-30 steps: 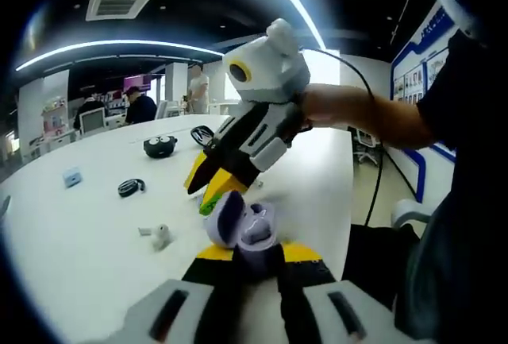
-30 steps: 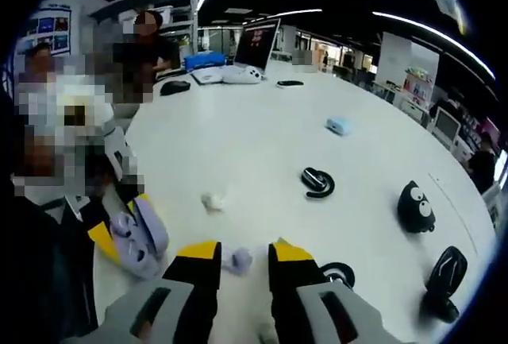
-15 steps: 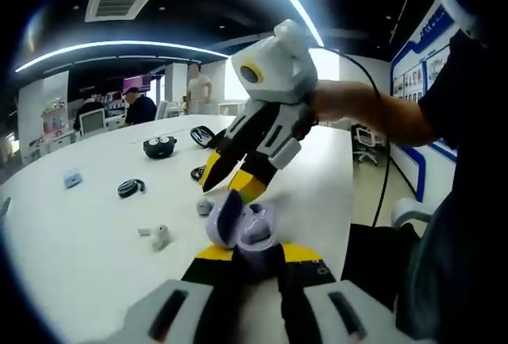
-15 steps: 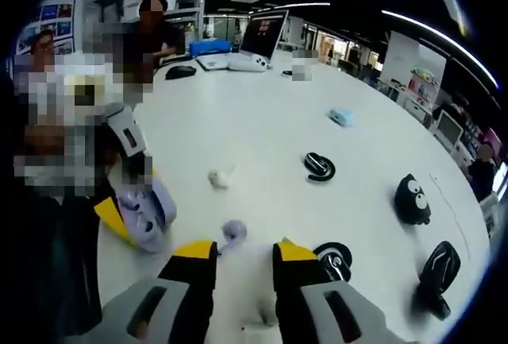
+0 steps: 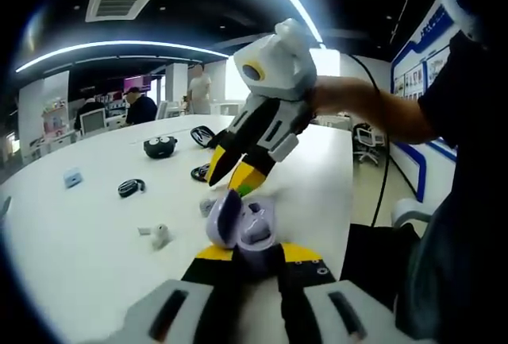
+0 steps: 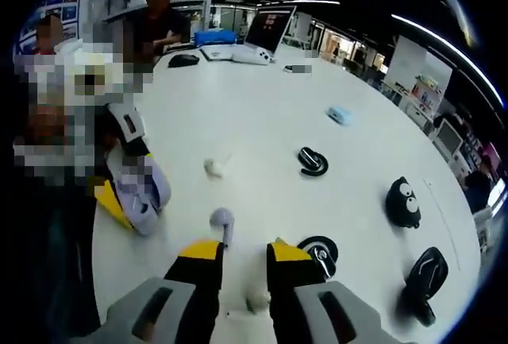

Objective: Pick up the earbuds from the table and place the earbuds into the earbud case

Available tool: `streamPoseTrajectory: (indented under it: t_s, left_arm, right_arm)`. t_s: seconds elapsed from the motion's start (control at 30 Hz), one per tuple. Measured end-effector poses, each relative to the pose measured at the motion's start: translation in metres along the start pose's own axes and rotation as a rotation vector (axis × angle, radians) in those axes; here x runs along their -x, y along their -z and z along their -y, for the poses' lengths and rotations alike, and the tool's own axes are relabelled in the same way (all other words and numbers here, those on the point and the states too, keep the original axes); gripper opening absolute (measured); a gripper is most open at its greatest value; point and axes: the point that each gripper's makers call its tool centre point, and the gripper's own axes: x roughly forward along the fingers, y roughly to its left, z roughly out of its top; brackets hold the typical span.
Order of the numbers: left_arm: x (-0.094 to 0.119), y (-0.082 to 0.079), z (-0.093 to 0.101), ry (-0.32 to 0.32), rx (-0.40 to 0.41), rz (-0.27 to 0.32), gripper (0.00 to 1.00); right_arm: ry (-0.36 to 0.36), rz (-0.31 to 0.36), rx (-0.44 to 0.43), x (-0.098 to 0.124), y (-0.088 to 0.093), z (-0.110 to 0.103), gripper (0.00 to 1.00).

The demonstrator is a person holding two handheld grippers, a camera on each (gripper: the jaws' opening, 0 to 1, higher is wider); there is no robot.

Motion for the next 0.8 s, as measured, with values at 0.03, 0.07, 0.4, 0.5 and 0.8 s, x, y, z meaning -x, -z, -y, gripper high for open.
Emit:
streamPoseTrajectory:
  t_s: [0.03,0.07,0.4,0.5,0.8]
  left_arm:
    - [0.0,0.0,0.0,0.0,0.001,0.001,0.2]
    - [0.001,0.0,0.0,0.001,0.002,0.002,0.2]
    - [0.002,0.001,0.002,-0.007,0.006,0.012,0.2]
    - [0.003,0.001,0.003,-0.01,0.003,0.012,0.2]
    - [0.003,0.002,0.003,-0.013,-0.005,0.015,0.21]
  right_arm:
    - [0.008,-0.005,0.01,0.002,-0.001,0.001,0.2]
    - [0.016,-0.014,0.023,0.003,-0.001,0.003,0.2]
    - [-0.063,-0.087,0.134,0.005,-0.02,-0.016,0.18]
    - [-0.076,-0.116,0.161,-0.002,-0.022,-0.022,0.18]
    - [-0.084,-0.202,0.189,-0.018,-0.018,-0.024,0.17]
